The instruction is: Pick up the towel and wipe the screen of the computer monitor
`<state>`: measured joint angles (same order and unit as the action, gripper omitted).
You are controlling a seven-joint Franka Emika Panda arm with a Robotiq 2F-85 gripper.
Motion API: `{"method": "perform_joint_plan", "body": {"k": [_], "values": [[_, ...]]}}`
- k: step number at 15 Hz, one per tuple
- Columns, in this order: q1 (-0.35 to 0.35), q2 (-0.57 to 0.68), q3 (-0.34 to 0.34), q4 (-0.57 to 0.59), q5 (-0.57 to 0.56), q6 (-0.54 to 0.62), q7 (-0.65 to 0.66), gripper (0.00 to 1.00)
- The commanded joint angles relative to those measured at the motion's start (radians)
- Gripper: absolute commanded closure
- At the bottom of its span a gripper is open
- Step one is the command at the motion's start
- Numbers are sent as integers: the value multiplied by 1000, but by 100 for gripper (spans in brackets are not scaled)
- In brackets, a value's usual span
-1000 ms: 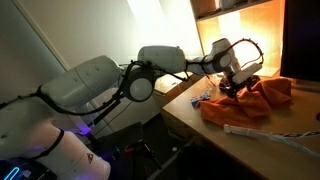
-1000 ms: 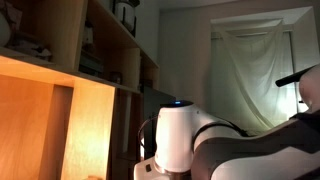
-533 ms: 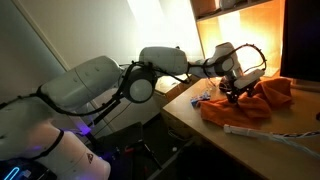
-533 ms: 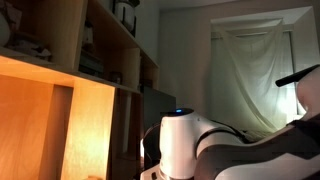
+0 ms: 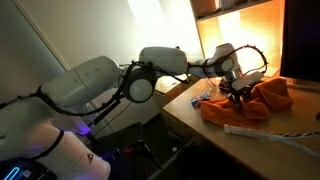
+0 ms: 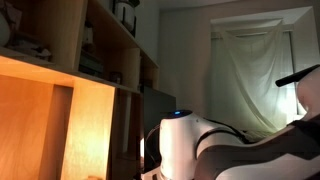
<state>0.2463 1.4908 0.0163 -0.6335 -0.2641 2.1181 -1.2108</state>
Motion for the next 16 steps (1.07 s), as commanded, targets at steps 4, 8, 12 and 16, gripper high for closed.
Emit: {"method": "perform_joint_plan", "body": {"k": [4,8,12,16], "values": [[19,-68,-8,-74,-6,91,134,97],[16,-126,-12,-167,-15,259,214,97],[26,-195,-44,-321,-33,498,318,97],[49,-261,-92,-483,-62,666,408,97]]}}
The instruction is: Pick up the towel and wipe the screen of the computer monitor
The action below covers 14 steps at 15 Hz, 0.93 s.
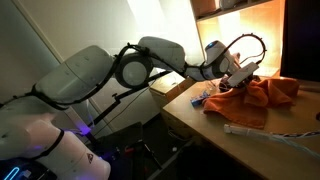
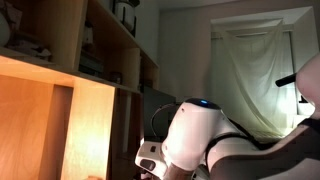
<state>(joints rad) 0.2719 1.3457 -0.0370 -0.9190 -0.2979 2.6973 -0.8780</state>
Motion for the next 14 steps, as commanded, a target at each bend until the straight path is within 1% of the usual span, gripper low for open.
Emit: {"method": "perform_joint_plan", "body": {"k": [1,2,4,6,9,10,12,13,14], "values": [[33,-133,-53,-237,-35,91,95,97],[52,-150,-79,-277,-46,69,117,97],[74,-185,-104,-356,-62,53,139,98],[99,-220,-136,-439,-85,73,175,98],[125,-275,-166,-564,-105,142,217,98],[111,-294,-151,-597,-167,162,263,98],[124,-333,-174,-682,-226,238,337,98],[134,-350,-192,-724,-261,290,380,98],[154,-367,-225,-768,-293,346,437,98]]}}
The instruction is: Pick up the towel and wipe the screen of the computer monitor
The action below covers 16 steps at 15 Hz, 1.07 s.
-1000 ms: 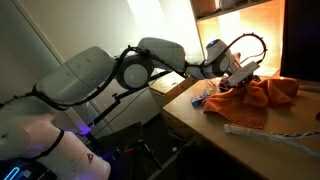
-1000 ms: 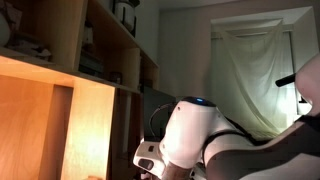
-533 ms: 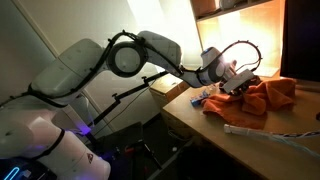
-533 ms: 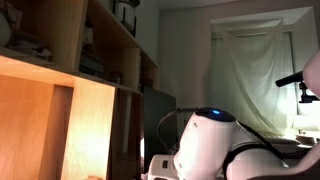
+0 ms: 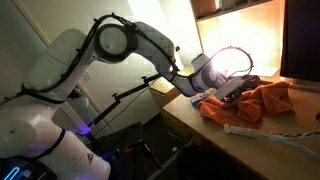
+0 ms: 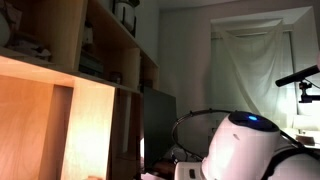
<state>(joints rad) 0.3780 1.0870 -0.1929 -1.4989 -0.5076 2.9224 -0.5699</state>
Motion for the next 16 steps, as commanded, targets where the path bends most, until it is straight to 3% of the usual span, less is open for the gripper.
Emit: {"method": "perform_joint_plan", "body": {"k": [1,5,6,7,16], "values": [[81,-124,-121,-237,-121,203,194,98],[322,-150,-424,-443,-108,488,359,98],[213,-83,-321,-298,-120,418,304,98],[247,-88,-359,-327,-120,438,321,91],[223,-76,-329,-307,-120,434,319,91]]}}
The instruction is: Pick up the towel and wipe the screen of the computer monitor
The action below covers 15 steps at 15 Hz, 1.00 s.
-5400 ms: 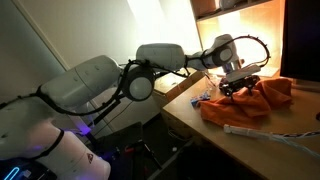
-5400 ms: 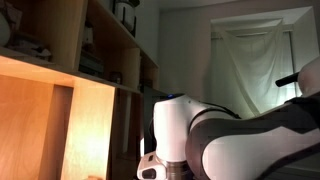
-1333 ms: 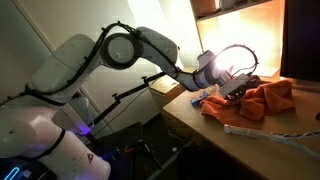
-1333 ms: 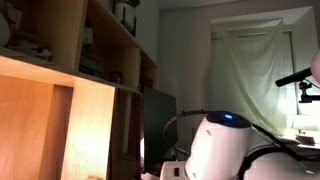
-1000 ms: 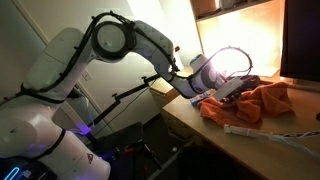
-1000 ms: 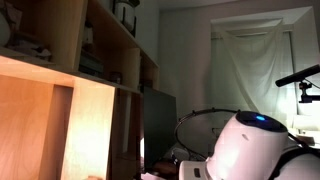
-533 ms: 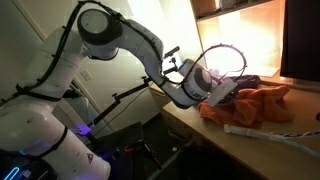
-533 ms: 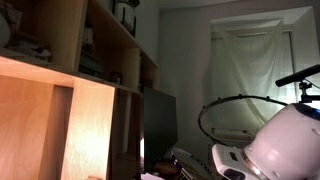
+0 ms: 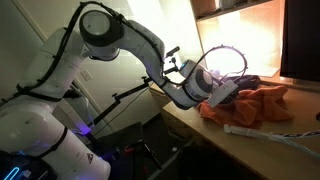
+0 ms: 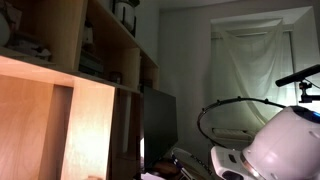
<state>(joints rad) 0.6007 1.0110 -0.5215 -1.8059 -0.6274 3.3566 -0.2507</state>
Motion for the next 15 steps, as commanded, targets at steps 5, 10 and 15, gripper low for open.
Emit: {"method": "perform_joint_plan", "body": {"k": [5,10,15], "values": [[-2,0,1,1,0,0,0,91],[25,6,-51,5,33,156,6,98],[-39,-42,40,90,191,111,-155,98]]}}
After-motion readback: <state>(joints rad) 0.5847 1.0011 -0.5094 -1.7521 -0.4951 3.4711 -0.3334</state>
